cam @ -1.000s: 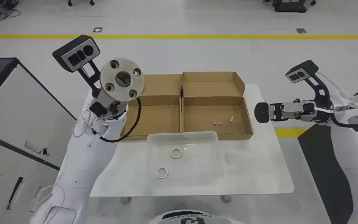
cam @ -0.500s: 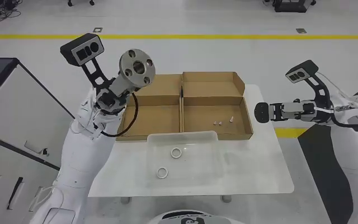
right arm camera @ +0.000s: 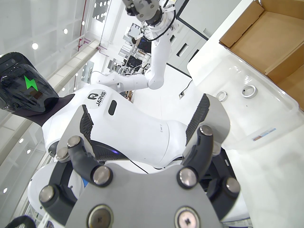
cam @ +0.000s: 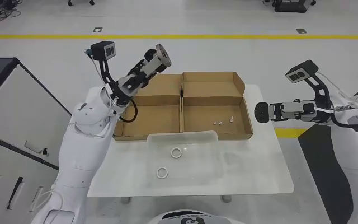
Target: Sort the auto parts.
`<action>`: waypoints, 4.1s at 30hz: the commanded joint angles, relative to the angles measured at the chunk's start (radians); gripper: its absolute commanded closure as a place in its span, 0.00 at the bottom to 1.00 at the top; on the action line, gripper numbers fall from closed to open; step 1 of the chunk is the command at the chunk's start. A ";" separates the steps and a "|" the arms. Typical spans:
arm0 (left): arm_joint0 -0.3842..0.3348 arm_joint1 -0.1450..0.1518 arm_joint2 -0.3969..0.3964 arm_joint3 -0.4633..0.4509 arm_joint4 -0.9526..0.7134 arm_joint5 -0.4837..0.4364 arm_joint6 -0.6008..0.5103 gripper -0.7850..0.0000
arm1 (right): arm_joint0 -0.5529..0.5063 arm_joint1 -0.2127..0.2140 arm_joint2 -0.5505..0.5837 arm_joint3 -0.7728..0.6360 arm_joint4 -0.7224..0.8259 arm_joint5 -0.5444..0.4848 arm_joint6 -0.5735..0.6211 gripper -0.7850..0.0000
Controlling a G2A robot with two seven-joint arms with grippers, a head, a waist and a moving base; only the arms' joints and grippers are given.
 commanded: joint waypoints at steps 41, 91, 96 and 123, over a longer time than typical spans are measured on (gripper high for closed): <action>-0.307 0.034 0.224 0.267 0.652 0.184 -0.587 1.00 | 0.000 0.000 0.000 0.000 0.000 0.000 0.000 0.00; -0.604 -0.147 0.730 0.868 0.779 0.396 -0.637 1.00 | 0.000 0.000 0.000 0.000 0.000 0.000 0.000 0.00; -0.632 -0.185 0.766 0.959 0.768 0.385 -0.626 1.00 | 0.000 0.000 0.000 0.000 0.000 0.000 0.000 0.00; -0.708 -0.332 0.841 1.287 0.732 0.288 -0.562 0.00 | 0.000 0.000 0.000 0.000 0.000 0.000 0.000 0.00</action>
